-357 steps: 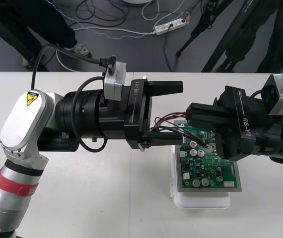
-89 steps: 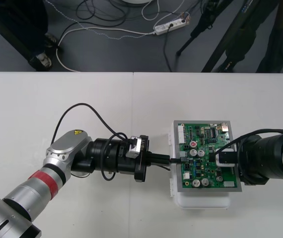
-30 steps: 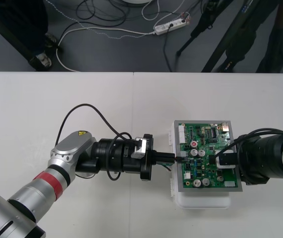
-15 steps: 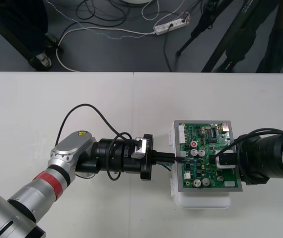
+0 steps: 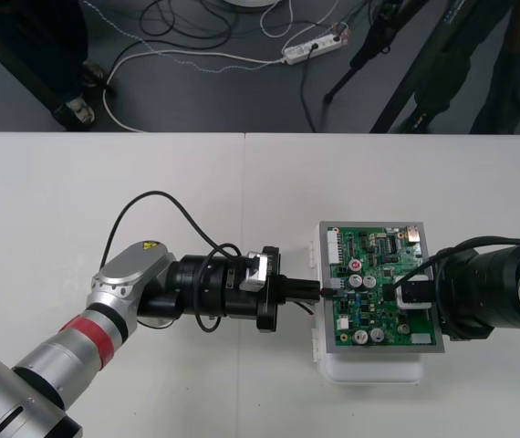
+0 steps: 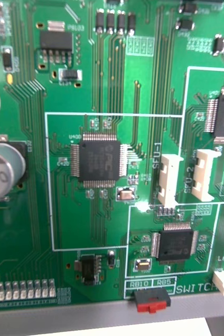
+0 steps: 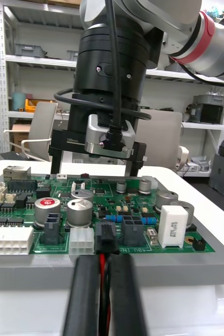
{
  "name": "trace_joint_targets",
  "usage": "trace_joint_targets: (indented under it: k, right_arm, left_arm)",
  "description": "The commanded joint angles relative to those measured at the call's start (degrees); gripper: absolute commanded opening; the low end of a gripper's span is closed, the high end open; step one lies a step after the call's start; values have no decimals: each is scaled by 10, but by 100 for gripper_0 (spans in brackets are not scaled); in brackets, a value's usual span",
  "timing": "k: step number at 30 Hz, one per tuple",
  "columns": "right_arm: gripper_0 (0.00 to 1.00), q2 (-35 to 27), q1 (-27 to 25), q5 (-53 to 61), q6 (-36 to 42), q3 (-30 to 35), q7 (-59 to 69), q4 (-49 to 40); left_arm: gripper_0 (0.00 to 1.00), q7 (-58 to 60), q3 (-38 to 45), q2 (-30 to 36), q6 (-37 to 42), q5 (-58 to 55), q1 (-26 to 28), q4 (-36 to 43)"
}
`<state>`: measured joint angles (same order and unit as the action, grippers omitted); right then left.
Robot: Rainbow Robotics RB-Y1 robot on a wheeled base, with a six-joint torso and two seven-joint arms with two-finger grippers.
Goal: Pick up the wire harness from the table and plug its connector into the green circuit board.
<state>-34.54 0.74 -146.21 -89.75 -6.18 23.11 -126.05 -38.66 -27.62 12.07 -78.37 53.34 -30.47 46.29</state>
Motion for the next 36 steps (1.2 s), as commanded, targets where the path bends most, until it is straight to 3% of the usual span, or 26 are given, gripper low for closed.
trace_joint_targets:
  k: [1,4,9,21,28,36]
  right_arm:
    - [100,7,14,11,-2,-8,22,-8]
    - [100,3,14,12,-2,-8,22,-7]
    - [100,-14,14,14,-2,-6,21,-8]
    - [100,-55,14,31,-2,34,19,0]
    - [100,-91,14,109,-2,92,4,76]
    - [100,-124,15,175,-2,150,-2,84]
  left_arm:
    - [81,-25,-9,15,23,-21,0,19]
    - [89,-23,-9,26,16,-29,1,20]
    - [92,-19,-9,45,1,-38,1,25]
    - [94,-2,-9,102,-2,-61,6,58]
    - [94,17,-9,149,-15,-68,11,72]
    - [94,63,-9,231,-24,-72,25,128]
